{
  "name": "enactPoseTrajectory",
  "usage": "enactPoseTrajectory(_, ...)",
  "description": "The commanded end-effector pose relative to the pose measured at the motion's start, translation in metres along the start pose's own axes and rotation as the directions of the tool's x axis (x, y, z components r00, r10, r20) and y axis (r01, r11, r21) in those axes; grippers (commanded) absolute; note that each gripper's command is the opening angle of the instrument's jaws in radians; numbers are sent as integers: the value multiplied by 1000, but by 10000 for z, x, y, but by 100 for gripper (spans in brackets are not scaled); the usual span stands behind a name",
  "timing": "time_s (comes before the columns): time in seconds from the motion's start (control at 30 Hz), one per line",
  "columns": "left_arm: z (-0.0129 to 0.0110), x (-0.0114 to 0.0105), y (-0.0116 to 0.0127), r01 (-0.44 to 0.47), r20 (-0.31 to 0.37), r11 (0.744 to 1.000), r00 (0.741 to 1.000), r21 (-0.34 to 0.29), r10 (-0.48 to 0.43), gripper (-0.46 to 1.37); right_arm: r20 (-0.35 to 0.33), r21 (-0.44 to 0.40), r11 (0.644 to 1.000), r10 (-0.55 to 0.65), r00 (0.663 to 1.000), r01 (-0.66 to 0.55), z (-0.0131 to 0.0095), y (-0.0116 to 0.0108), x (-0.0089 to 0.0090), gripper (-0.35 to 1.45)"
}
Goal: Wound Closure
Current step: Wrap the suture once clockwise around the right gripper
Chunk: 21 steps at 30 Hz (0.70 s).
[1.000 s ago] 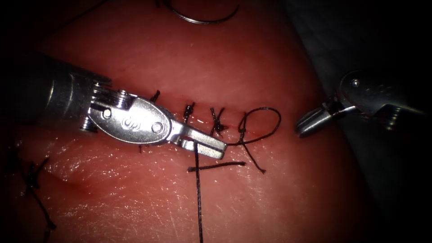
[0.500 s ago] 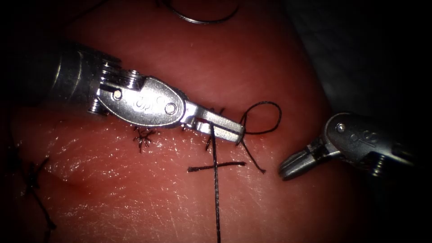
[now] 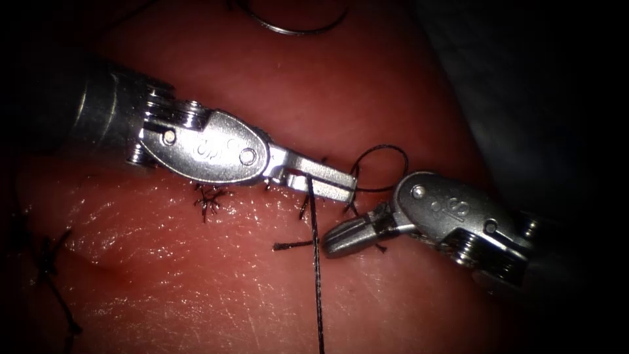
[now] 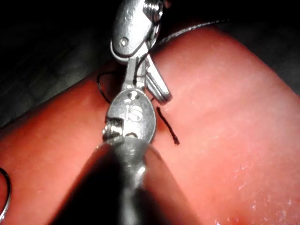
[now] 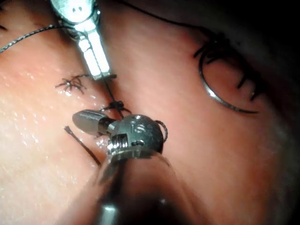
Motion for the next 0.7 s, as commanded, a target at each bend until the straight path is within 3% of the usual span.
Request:
enactPoseTrajectory(0.03, -1, 0, 1, 2, -3, 1000, 1000, -1, -2, -35, -16, -24, 1000, -3, 1000, 3, 0, 2, -2, -35)
enactPoseTrajectory(0.27, -1, -4, 15, 18, -11, 1000, 1000, 3, -18, -35, -188, -163, 987, -26, 982, -5, -3, 30, -9, -35)
enactPoseTrajectory(0.4, 3, -11, 22, 22, -13, 1000, 1000, 3, -22, -35, -235, -204, 979, -51, 971, 2, 0, 37, -17, -35)
enactPoseTrajectory(0.6, 6, -23, 27, 17, -11, 1000, 1000, 3, -17, -35, -272, -212, 977, -20, 962, -39, 8, 44, -25, -35)
enactPoseTrajectory(0.7, 7, -33, 29, 14, -8, 1000, 1000, 0, -14, -35, -292, -171, 984, -1, 957, -51, 14, 49, -25, -35)
